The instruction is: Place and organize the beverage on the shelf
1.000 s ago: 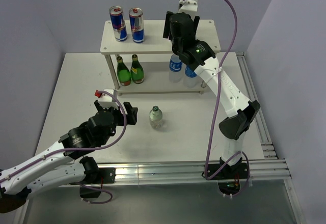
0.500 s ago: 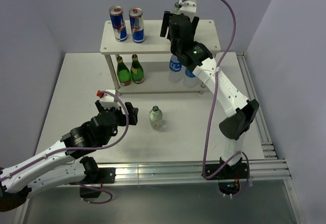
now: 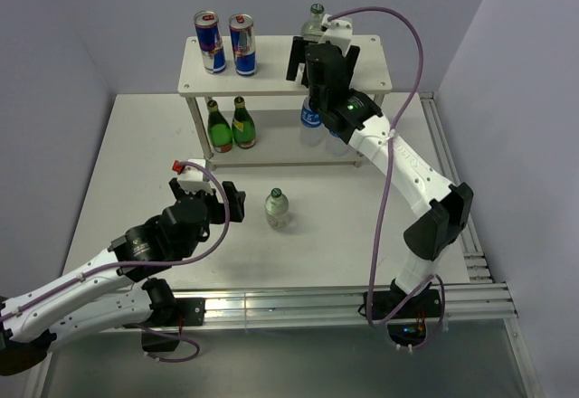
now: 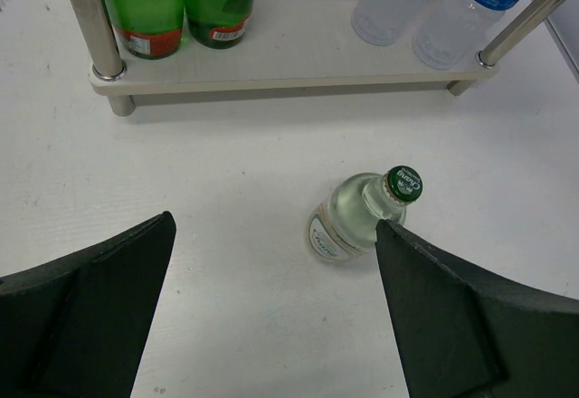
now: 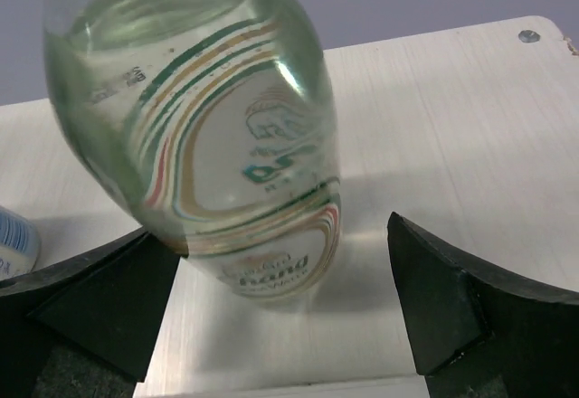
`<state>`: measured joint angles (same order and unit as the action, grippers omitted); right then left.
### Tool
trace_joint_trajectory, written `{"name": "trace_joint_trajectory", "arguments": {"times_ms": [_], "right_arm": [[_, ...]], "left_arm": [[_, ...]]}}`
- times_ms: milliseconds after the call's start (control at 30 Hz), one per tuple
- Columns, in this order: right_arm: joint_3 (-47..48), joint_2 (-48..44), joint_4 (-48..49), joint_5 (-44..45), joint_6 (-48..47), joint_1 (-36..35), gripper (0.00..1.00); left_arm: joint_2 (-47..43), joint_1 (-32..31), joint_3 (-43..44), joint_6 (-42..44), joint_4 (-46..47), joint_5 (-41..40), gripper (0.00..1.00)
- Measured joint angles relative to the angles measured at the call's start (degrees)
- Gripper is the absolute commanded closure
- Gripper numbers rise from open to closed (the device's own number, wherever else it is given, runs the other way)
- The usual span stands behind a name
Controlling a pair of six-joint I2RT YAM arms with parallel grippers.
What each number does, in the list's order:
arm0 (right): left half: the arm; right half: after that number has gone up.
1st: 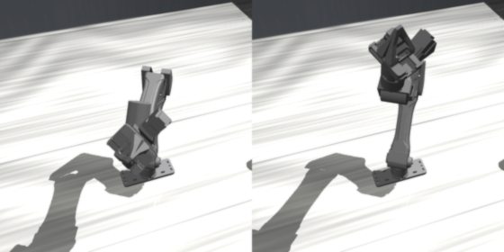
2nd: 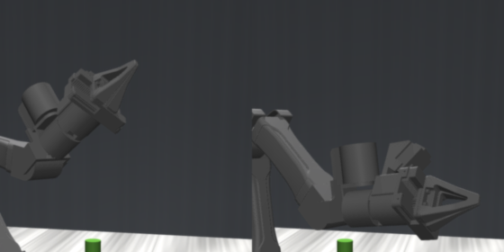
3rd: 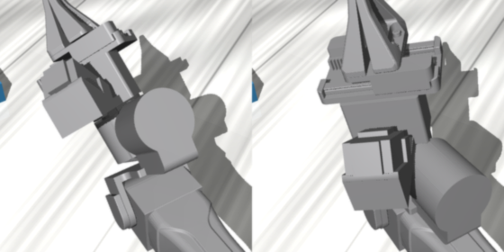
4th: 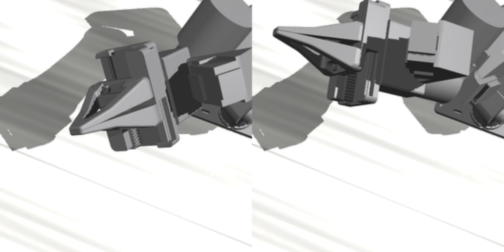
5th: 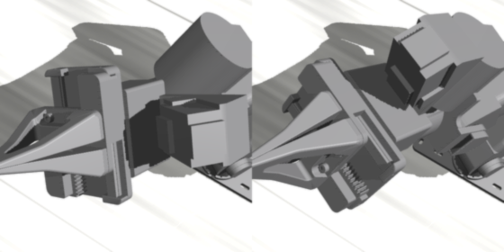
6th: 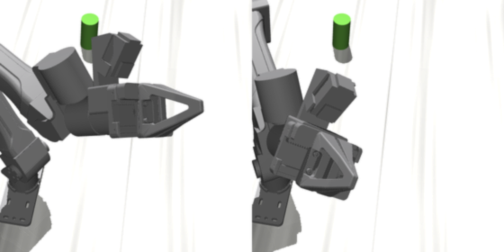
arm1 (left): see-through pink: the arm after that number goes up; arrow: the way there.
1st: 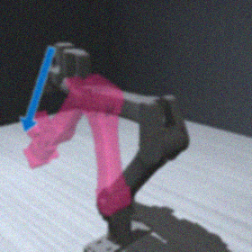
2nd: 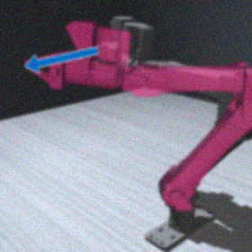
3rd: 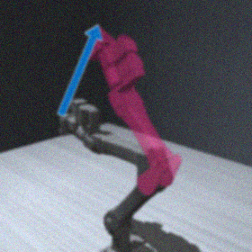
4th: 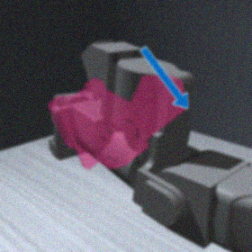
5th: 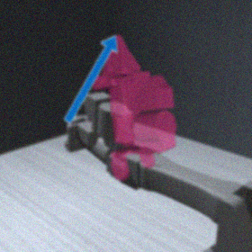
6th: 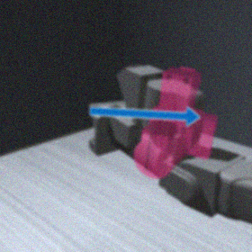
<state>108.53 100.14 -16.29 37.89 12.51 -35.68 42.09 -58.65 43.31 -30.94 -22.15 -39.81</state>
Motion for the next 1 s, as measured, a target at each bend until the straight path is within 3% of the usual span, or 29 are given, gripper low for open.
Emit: {"name": "trace_joint_trajectory", "arguments": {"times_ms": [533,833,1000], "right_arm": [[-19.2,-18.5,2.1,-3.7,5.3,-0.2,0.00],[-41.8,-41.0,1.2,0.3,10.0,-9.0,0.00],[-48.4,-51.0,-1.9,3.2,12.8,-11.8,0.00]], "left_arm": [[0.9,0.0,-0.2,-0.2,1.0,-0.4,0.01],[4.8,-2.7,-10.9,0.4,13.2,5.7,0.01],[8.8,-6.5,-16.5,1.9,23.0,7.6,0.01]]}}
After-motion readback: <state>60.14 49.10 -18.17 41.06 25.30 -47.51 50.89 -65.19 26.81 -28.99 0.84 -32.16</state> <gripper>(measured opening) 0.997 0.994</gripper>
